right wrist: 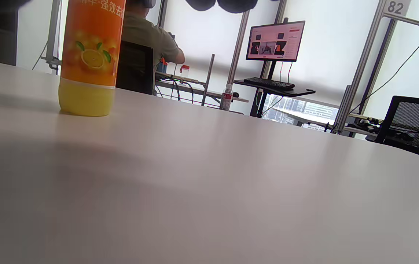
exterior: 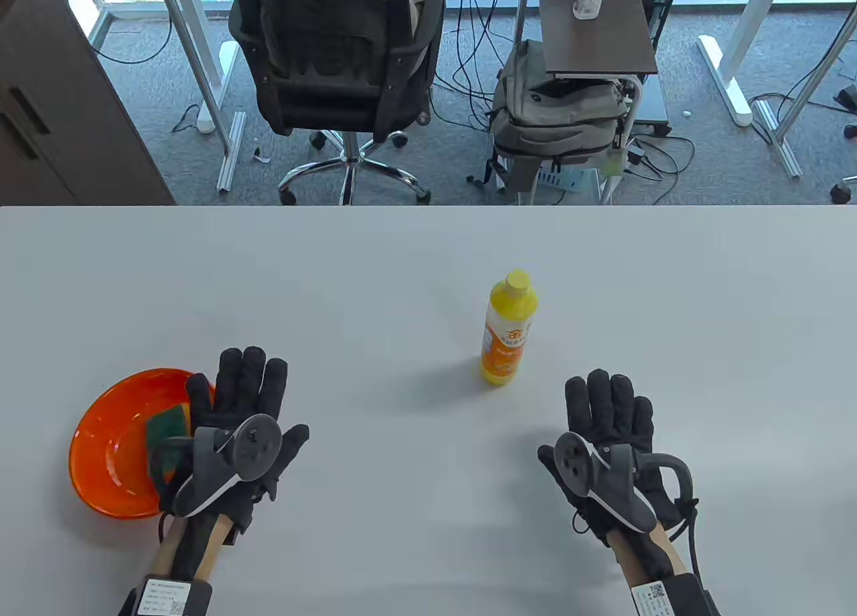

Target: Squeeze dish soap on sponge and spread

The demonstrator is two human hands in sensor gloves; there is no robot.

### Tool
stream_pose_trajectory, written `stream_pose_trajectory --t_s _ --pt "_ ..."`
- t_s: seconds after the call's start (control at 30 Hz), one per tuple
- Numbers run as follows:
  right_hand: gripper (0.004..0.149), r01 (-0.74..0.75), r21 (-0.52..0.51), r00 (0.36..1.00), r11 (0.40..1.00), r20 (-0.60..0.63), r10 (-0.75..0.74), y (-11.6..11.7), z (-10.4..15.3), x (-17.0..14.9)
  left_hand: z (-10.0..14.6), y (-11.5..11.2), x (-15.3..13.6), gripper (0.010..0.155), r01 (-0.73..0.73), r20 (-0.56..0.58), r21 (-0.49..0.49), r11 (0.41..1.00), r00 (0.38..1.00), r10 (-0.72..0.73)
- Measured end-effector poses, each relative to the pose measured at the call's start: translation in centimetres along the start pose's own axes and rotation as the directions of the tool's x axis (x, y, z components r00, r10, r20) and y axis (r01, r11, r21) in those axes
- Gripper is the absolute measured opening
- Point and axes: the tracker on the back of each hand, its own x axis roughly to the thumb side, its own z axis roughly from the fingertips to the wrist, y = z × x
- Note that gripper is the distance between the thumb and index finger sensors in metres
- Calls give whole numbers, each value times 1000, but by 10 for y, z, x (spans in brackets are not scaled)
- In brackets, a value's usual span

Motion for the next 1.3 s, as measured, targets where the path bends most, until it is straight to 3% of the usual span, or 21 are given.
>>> stream_pose_trajectory --t_s 0.47,0.63,0.77,1.07,1.3 --pt "95 0 6 1000 1000 4 0 0 0 0 -6 1 -4 85 12 -8 -50 999 1000 -13" --pt "95 -10 10 1000 1000 11 10 0 1 2 -8 10 -15 90 97 -109 -35 995 989 -100" --pt "95 -14 12 1000 1000 16 13 0 1 3 -15 4 -26 91 150 -216 -77 986 963 -163" --pt "95 -12 14 1000 1000 26 11 0 2 4 -25 -11 -37 81 258 -344 -201 945 885 -315" --pt "95 -16 19 999 1000 28 15 0 2 4 -32 -24 -25 69 261 -324 -250 932 885 -335"
